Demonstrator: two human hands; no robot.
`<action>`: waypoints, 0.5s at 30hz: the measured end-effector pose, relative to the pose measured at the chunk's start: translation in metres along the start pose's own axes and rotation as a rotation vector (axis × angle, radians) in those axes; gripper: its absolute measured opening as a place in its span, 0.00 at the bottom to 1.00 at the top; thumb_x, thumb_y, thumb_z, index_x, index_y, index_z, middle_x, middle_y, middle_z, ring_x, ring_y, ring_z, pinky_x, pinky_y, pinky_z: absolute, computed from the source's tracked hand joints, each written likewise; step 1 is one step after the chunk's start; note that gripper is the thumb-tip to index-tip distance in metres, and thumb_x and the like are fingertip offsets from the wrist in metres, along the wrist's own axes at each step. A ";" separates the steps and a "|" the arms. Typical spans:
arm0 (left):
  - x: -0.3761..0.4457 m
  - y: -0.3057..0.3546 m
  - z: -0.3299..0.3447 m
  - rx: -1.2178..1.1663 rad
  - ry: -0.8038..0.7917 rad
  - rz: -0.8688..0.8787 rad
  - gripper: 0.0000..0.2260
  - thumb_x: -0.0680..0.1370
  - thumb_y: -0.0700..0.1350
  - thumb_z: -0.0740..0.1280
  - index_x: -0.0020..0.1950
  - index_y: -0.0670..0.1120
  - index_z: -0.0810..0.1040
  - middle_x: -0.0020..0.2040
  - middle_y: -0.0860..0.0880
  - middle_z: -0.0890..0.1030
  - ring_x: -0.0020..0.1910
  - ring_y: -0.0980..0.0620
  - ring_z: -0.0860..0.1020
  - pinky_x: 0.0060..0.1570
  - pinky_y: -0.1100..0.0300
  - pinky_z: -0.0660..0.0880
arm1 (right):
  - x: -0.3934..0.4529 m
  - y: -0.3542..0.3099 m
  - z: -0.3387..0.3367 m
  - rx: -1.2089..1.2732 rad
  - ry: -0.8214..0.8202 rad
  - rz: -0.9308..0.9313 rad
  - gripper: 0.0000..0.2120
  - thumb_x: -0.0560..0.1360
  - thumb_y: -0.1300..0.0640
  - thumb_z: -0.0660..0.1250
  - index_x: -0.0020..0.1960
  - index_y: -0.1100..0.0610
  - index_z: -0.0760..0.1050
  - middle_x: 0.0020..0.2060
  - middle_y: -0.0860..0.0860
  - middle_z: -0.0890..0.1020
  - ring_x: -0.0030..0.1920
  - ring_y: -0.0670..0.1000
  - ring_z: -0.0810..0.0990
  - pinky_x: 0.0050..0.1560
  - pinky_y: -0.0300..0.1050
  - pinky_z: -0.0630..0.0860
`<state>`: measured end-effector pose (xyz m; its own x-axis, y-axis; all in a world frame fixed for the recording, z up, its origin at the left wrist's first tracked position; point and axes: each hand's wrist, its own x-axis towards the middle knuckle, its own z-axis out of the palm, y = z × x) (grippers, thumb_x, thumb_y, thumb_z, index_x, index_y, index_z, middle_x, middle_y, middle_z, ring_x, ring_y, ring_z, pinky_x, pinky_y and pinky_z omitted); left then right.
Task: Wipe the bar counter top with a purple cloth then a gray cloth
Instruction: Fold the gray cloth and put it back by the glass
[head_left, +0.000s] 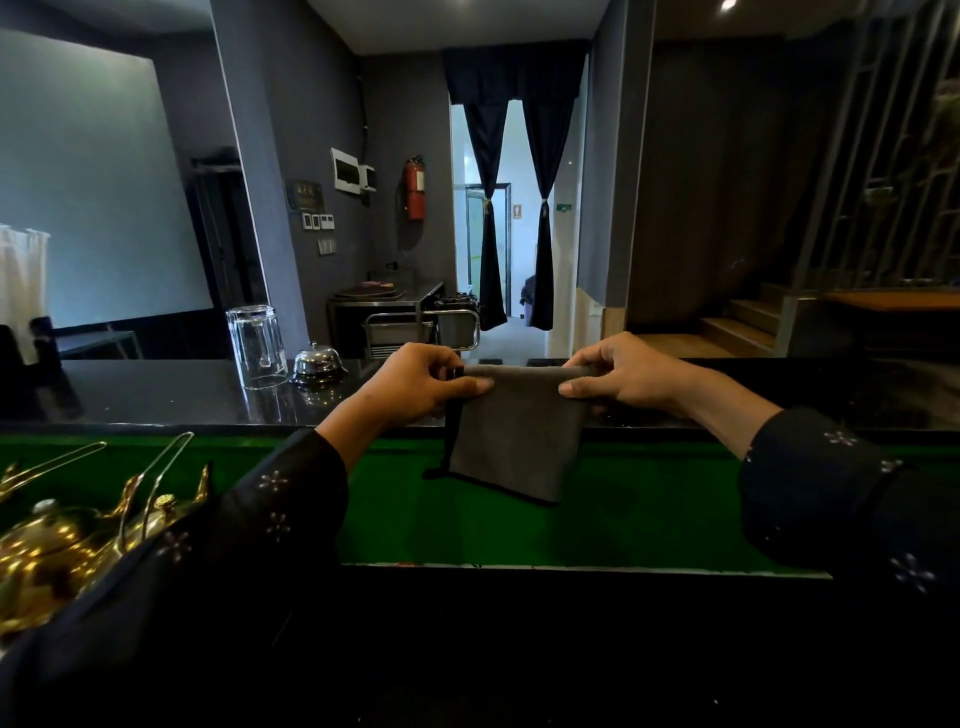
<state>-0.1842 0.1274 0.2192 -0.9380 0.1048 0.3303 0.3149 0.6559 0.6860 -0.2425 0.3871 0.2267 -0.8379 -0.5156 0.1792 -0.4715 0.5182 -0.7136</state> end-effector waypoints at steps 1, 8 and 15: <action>-0.002 0.001 0.001 -0.072 0.001 0.014 0.13 0.72 0.53 0.72 0.43 0.43 0.77 0.37 0.47 0.78 0.34 0.55 0.76 0.34 0.64 0.73 | 0.000 0.000 0.000 -0.023 0.007 -0.005 0.08 0.74 0.54 0.71 0.50 0.57 0.82 0.48 0.62 0.83 0.42 0.52 0.80 0.46 0.48 0.77; -0.013 0.014 0.017 -0.294 0.213 0.074 0.19 0.77 0.56 0.64 0.51 0.39 0.74 0.45 0.40 0.79 0.43 0.48 0.79 0.44 0.50 0.79 | -0.007 -0.013 0.023 0.433 0.077 0.073 0.17 0.80 0.48 0.59 0.51 0.60 0.79 0.47 0.57 0.82 0.52 0.55 0.80 0.58 0.52 0.75; -0.010 0.026 0.032 -0.291 0.505 0.065 0.13 0.78 0.55 0.63 0.45 0.46 0.73 0.38 0.53 0.77 0.36 0.59 0.75 0.37 0.67 0.73 | -0.015 -0.020 0.062 0.878 0.100 0.101 0.20 0.75 0.47 0.65 0.60 0.60 0.74 0.51 0.55 0.83 0.51 0.53 0.83 0.48 0.48 0.80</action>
<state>-0.1711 0.1673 0.2127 -0.7525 -0.2784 0.5969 0.4633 0.4205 0.7801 -0.2034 0.3426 0.1965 -0.9035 -0.4126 0.1159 -0.0470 -0.1734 -0.9837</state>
